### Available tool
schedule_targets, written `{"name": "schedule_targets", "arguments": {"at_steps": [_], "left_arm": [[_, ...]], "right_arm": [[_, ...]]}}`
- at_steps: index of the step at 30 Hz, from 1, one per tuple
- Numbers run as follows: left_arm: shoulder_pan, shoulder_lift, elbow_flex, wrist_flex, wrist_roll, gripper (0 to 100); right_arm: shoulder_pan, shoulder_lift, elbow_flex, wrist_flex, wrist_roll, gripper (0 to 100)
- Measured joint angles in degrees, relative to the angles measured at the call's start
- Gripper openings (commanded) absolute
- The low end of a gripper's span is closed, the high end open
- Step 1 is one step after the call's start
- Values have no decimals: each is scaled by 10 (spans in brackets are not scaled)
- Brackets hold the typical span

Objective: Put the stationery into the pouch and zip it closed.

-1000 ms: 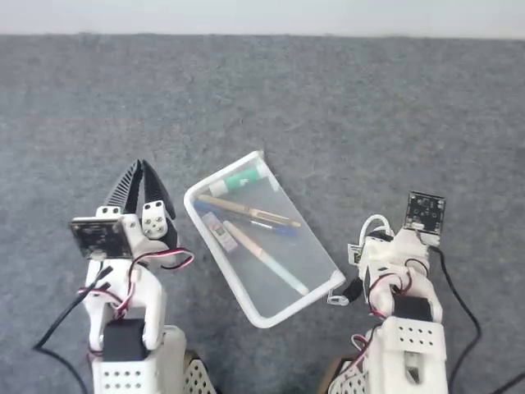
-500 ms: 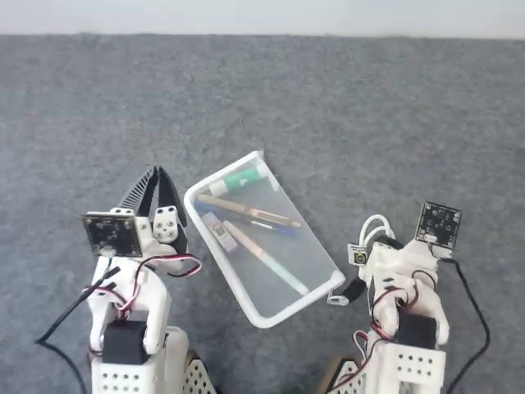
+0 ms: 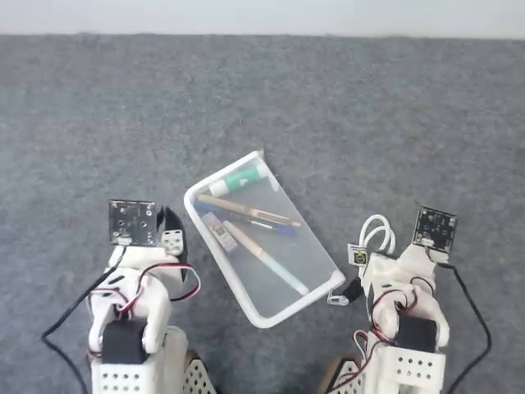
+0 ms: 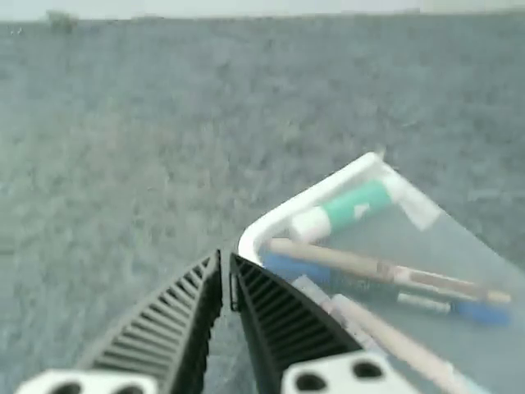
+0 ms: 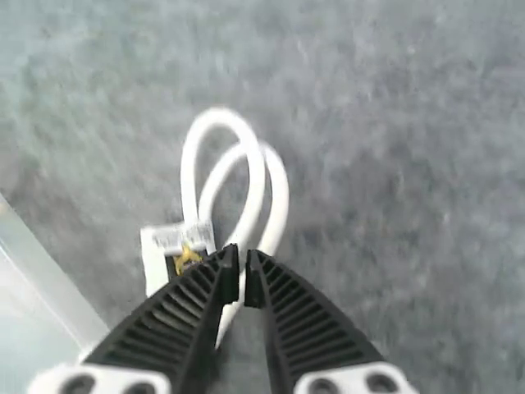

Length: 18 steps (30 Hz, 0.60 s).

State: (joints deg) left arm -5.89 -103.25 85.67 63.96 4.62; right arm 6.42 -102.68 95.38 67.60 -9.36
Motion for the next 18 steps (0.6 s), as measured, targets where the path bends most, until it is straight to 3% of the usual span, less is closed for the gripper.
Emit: {"name": "schedule_targets", "arguments": {"at_steps": [7,18], "left_arm": [[-35,0,112,-55,-4,12],[-59,0,114,-57,-5,12]], "right_arm": [[0,0,0,69,0,8],[0,-1,0,71,0,8]]}}
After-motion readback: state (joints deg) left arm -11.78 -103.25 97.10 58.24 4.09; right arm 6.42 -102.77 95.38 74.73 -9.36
